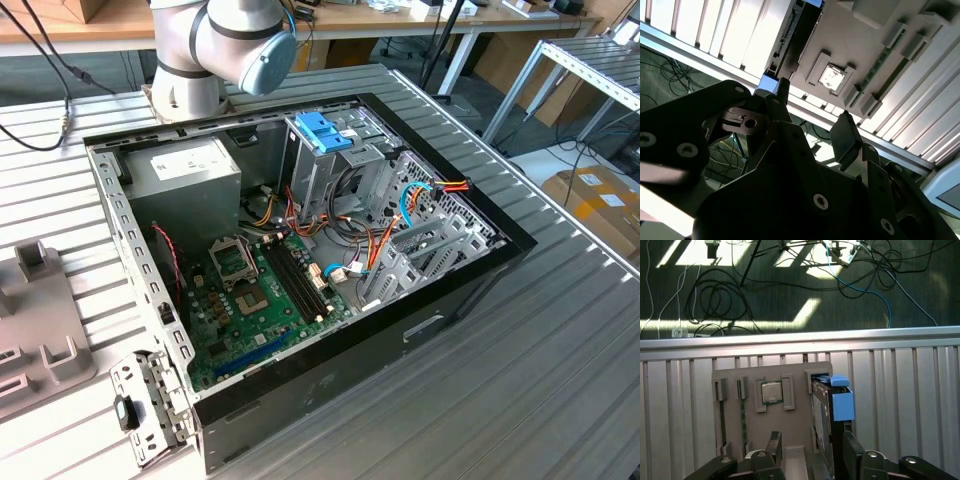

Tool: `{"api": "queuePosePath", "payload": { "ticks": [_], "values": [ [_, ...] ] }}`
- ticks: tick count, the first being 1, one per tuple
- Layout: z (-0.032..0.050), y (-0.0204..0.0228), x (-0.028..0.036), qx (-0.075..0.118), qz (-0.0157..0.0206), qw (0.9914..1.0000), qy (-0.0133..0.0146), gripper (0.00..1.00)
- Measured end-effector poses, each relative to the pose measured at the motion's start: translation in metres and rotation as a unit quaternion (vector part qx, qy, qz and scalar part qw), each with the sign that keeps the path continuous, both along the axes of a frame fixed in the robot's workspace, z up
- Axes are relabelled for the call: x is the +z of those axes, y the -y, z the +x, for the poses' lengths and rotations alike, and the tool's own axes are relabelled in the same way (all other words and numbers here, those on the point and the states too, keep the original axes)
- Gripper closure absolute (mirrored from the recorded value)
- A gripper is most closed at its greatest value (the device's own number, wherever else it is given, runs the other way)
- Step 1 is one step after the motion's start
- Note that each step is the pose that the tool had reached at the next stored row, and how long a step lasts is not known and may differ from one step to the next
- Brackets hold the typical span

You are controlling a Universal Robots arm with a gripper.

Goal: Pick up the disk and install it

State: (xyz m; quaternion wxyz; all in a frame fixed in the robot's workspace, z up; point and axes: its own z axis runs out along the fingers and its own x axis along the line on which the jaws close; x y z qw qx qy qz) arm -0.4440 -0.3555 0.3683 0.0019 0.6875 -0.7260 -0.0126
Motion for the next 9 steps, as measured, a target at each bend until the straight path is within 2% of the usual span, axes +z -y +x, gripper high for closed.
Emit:
{"api": "queuePosePath", "payload": {
  "ticks": [9],
  "values": [
    [-0.0012,-0.0046,-0.0036,0.0,0.0002,1.0,-0.0001,0.4]
  ]
}}
